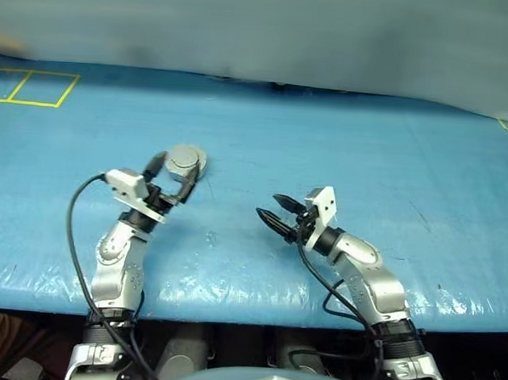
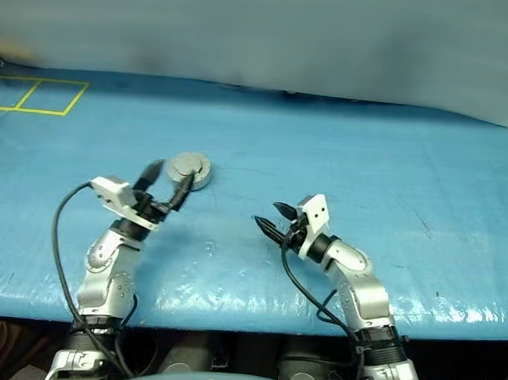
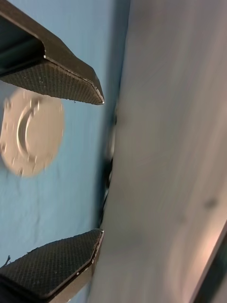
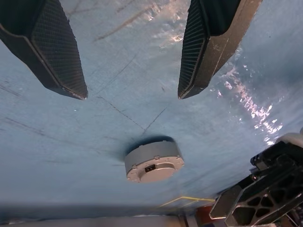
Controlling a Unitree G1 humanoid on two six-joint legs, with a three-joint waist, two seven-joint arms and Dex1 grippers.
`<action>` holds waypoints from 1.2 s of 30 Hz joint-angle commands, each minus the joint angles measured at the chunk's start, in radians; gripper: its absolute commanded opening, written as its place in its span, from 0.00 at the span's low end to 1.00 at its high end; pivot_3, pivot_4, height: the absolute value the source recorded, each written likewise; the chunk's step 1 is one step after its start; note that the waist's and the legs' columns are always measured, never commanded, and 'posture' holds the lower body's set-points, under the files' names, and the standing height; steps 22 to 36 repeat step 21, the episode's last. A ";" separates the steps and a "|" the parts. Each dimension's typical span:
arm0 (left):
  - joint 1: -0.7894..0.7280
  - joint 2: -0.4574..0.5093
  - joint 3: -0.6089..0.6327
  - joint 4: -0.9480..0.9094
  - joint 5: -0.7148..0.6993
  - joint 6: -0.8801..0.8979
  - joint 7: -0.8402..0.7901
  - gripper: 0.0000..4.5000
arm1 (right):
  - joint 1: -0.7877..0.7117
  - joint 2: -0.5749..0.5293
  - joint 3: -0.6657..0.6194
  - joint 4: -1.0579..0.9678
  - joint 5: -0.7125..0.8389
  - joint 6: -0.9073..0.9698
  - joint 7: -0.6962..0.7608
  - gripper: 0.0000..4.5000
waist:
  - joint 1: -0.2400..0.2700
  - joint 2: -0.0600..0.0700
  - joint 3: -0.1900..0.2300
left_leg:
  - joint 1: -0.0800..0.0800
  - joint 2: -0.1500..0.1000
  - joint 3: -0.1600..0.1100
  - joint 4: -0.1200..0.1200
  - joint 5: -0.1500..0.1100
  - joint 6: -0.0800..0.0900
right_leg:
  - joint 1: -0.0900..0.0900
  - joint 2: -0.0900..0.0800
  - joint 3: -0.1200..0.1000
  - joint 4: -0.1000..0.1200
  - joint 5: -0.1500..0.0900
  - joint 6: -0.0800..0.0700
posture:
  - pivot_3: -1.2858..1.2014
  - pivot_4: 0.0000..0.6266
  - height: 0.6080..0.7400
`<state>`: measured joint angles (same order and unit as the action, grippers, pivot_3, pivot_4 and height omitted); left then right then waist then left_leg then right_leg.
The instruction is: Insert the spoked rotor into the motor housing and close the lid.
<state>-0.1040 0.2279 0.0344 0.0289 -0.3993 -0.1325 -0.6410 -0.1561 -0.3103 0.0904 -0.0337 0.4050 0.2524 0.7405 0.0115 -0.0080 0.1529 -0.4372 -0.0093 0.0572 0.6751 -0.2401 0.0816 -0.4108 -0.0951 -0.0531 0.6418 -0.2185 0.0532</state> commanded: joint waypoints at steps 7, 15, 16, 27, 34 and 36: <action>0.026 0.080 -0.145 0.062 0.137 0.028 -0.122 1.00 | -0.018 -0.102 -0.061 0.048 -0.065 -0.054 0.020 0.79 | -0.007 0.003 0.000 | 0.002 0.002 0.000 -0.002 0.002 0.006 | 0.000 0.001 0.000 0.002 -0.002 -0.003 | 0.52 0.24 1.00; 0.045 0.090 -0.155 0.053 0.128 0.060 -0.156 1.00 | -0.035 -0.100 -0.048 0.096 -0.124 -0.092 0.006 0.99 | -0.008 0.004 0.000 | 0.002 0.001 0.000 -0.002 0.002 0.006 | 0.000 0.000 0.000 0.001 -0.002 -0.003 | 0.52 0.24 1.00; 0.046 0.090 -0.154 0.050 0.126 0.064 -0.160 1.00 | -0.037 -0.098 -0.042 0.104 -0.138 -0.096 0.002 0.99 | -0.008 0.004 0.000 | 0.002 0.001 0.000 -0.002 0.002 0.006 | 0.000 0.000 0.001 0.001 -0.002 -0.003 | 0.52 0.24 1.00; 0.047 0.091 -0.150 0.041 0.122 0.072 -0.164 1.00 | -0.039 -0.080 -0.047 0.111 -0.142 -0.102 -0.009 0.99 | -0.008 0.004 0.000 | 0.002 0.001 0.000 -0.002 0.001 0.006 | 0.000 -0.001 0.001 0.001 -0.002 -0.003 | 0.52 0.24 1.00; 0.047 0.091 -0.150 0.041 0.122 0.072 -0.164 1.00 | -0.039 -0.080 -0.047 0.111 -0.142 -0.102 -0.009 0.99 | -0.008 0.004 0.000 | 0.002 0.001 0.000 -0.002 0.001 0.006 | 0.000 -0.001 0.001 0.001 -0.002 -0.003 | 0.52 0.24 1.00; 0.047 0.091 -0.150 0.041 0.122 0.072 -0.164 1.00 | -0.039 -0.080 -0.047 0.111 -0.142 -0.102 -0.009 0.99 | -0.008 0.004 0.000 | 0.002 0.001 0.000 -0.002 0.001 0.006 | 0.000 -0.001 0.001 0.001 -0.002 -0.003 | 0.52 0.24 1.00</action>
